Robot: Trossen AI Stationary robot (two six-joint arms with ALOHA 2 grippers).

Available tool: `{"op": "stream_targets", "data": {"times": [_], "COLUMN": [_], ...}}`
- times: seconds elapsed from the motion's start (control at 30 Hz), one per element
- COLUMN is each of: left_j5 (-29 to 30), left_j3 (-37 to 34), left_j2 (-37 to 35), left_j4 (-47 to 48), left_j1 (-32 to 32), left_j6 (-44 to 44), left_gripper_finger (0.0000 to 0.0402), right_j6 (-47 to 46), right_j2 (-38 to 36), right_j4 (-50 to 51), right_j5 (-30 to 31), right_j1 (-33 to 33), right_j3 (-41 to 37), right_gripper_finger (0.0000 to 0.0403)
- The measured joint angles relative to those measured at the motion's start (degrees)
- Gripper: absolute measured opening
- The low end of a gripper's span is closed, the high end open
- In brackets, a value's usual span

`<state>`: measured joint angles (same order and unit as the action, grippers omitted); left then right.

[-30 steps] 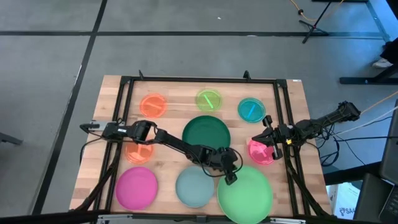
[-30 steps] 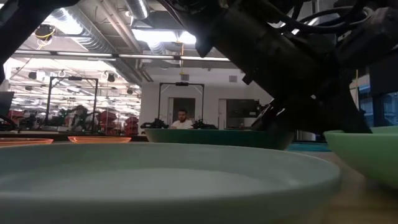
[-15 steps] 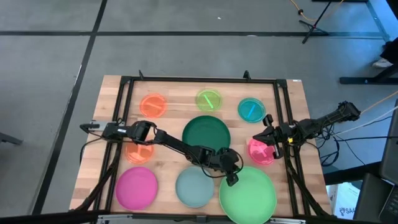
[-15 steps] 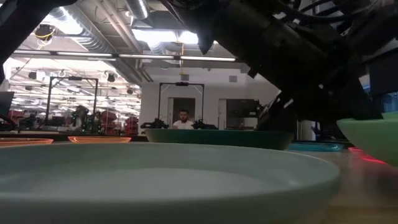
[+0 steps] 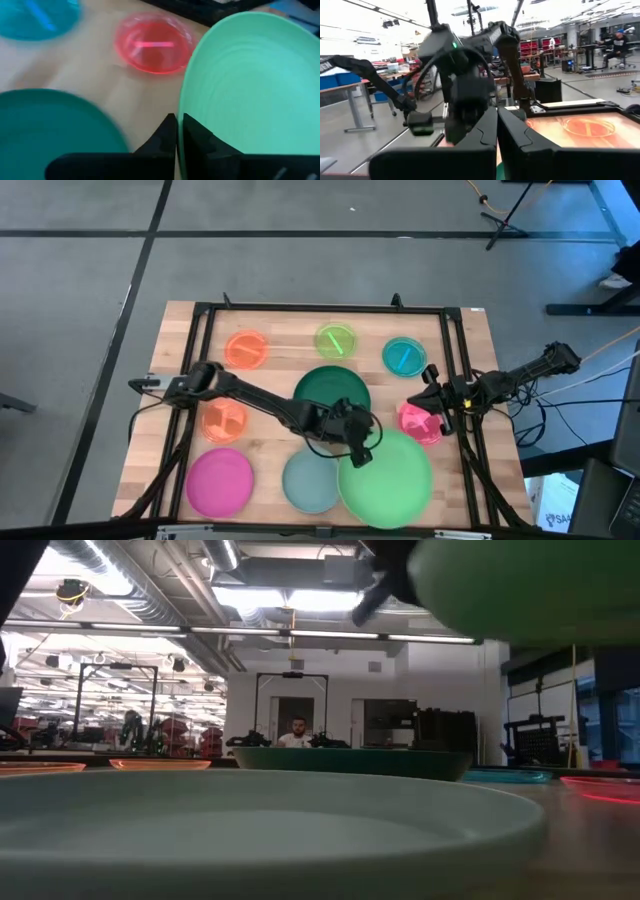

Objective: Stack plastic plates
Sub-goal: Stack the green plate on top of the dark green plate

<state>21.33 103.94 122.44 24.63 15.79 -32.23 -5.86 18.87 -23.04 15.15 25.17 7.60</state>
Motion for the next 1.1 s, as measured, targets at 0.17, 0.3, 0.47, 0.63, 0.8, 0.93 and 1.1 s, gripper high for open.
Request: {"op": "stream_targets", "data": {"times": [0.17, 0.3, 0.47, 0.63, 0.8, 0.93, 1.1], "left_j5": [6.0, 9.3, 10.2, 10.2, 11.1, 11.4, 11.4], "left_j3": [0.0, 0.0, -0.1, -0.4, -1.4, -1.4, -1.5], "left_j2": [-3.5, -6.5, -7.8, -9.4, -11.0, -12.9, -14.3], "left_j4": [11.2, 17.4, 21.1, 23.2, 24.3, 26.8, 27.8], "left_j1": [0.4, -0.1, -2.4, -4.6, -7.3, -8.7, -10.9], "left_j6": [-0.3, -0.6, -0.1, 2.0, 2.9, 4.0, 5.1], "left_gripper_finger": [0.0005, 0.0005, 0.0005, 0.0005, 0.0005, 0.0005, 0.0005], "right_j6": [-0.4, -0.5, -0.3, -0.3, -2.5, -3.4, -4.1], "right_j2": [1.3, 2.0, 2.1, 2.1, 2.8, 2.7, 2.8], "right_j4": [-1.2, -2.0, -3.1, -2.6, -2.5, -4.1, -3.4], "right_j5": [0.3, 0.3, 0.3, 0.3, -1.7, -5.5, -6.4], "right_j1": [0.0, 0.0, 0.0, 0.0, 0.0, 0.0, 0.0], "right_j3": [0.0, 0.0, 0.0, 0.0, 0.0, 0.0, 0.0], "right_gripper_finger": [0.0003, 0.0003, 0.0003, 0.0003, 0.0003, 0.0003, 0.0003]}}
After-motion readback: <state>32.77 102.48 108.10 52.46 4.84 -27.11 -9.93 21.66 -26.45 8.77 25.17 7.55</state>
